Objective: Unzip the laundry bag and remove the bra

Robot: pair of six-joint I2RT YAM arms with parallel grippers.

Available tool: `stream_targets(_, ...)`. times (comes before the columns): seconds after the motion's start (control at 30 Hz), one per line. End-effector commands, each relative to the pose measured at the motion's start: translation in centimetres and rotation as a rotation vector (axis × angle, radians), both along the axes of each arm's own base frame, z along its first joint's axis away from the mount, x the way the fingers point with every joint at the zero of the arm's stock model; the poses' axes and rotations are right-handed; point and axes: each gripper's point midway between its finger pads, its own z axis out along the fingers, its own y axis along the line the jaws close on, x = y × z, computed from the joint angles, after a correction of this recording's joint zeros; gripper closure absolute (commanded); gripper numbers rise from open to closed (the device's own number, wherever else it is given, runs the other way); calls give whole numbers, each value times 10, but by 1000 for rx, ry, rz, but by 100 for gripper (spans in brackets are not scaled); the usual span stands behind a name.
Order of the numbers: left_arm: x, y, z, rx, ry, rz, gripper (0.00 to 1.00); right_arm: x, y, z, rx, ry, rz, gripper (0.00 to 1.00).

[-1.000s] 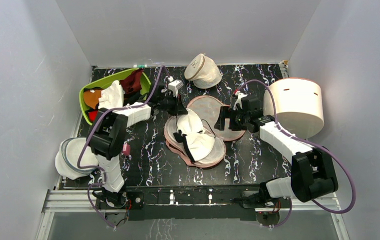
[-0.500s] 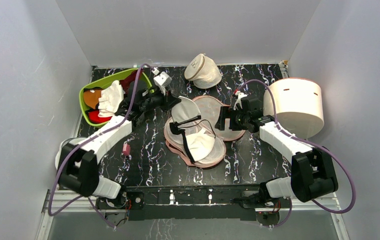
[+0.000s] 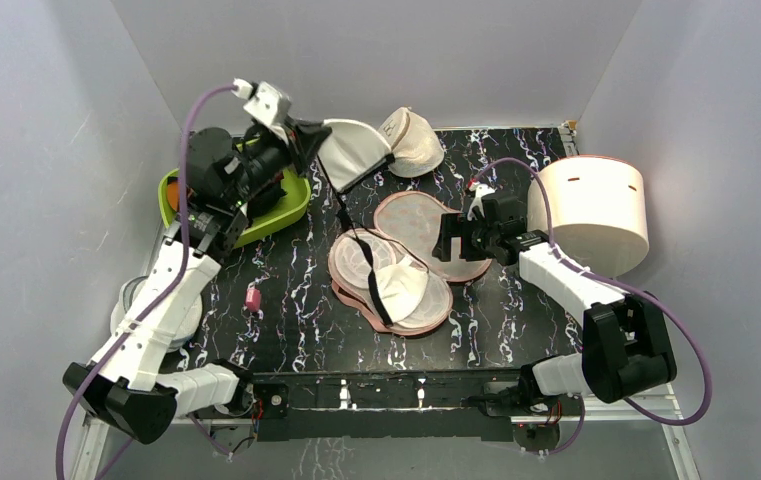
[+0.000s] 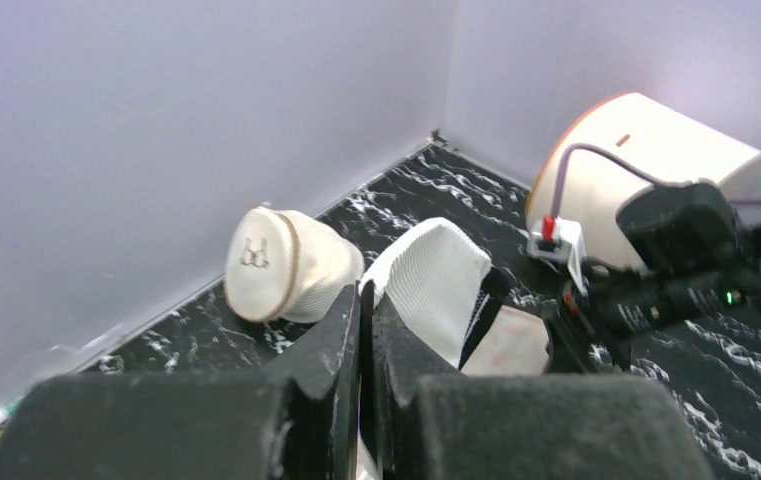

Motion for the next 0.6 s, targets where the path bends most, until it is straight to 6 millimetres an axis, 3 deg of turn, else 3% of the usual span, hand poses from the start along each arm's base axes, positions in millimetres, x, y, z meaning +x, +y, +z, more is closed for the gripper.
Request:
stream_targets(0.0, 11, 21, 37, -16, 37, 144, 100, 15, 6, 10, 16, -70, 20, 4)
stream_targets(0.13, 19, 30, 73, -14, -16, 205, 100, 15, 6, 6, 11, -70, 22, 4)
stream_targets(0.43, 60, 41, 162, -33, -197, 339, 100, 17, 11, 7, 30, -65, 39, 4)
stream_targets(0.57, 74, 61, 198, -72, -281, 461, 100, 13, 12, 3, 35, -48, 44, 3)
